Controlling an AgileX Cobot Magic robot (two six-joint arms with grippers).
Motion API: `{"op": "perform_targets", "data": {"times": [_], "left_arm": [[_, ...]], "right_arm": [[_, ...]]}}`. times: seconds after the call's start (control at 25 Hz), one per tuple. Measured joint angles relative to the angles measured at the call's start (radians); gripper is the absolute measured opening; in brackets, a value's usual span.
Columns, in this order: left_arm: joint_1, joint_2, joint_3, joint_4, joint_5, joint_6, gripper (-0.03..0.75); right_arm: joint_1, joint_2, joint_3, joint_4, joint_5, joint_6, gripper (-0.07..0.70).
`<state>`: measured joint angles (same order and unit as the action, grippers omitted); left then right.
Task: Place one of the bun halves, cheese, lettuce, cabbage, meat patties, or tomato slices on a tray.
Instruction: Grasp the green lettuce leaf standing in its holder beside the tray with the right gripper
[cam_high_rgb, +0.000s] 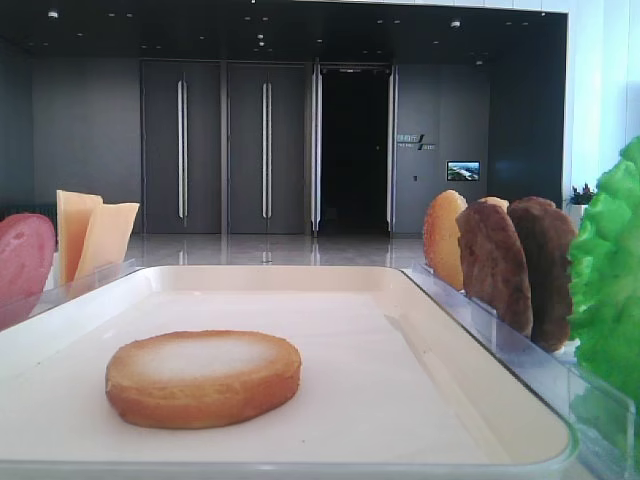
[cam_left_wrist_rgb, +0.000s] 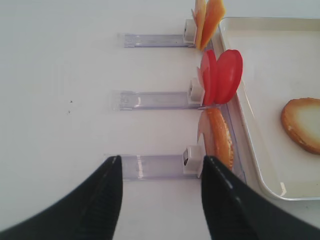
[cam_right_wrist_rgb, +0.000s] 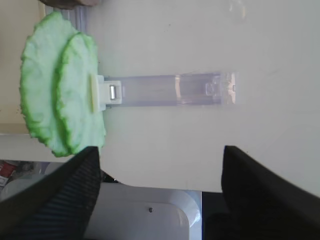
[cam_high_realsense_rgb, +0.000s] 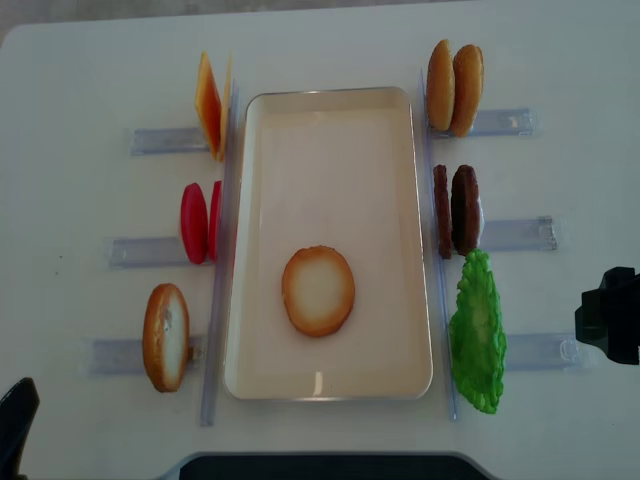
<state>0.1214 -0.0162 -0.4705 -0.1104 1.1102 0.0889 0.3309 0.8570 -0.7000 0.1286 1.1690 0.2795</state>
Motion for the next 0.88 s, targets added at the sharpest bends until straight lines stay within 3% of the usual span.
{"op": "perform_targets", "data": {"times": [0.56, 0.88], "left_arm": [[0.000, 0.000, 0.000, 0.000, 0.000, 0.000, 0.391], [0.000, 0.000, 0.000, 0.000, 0.000, 0.000, 0.391]], "right_arm": [[0.221, 0.254, -0.169, -0.033, -0.040, 0.032, 0.514], [0.315, 0.368, -0.179, -0.055, -0.062, 0.030, 0.514]]}}
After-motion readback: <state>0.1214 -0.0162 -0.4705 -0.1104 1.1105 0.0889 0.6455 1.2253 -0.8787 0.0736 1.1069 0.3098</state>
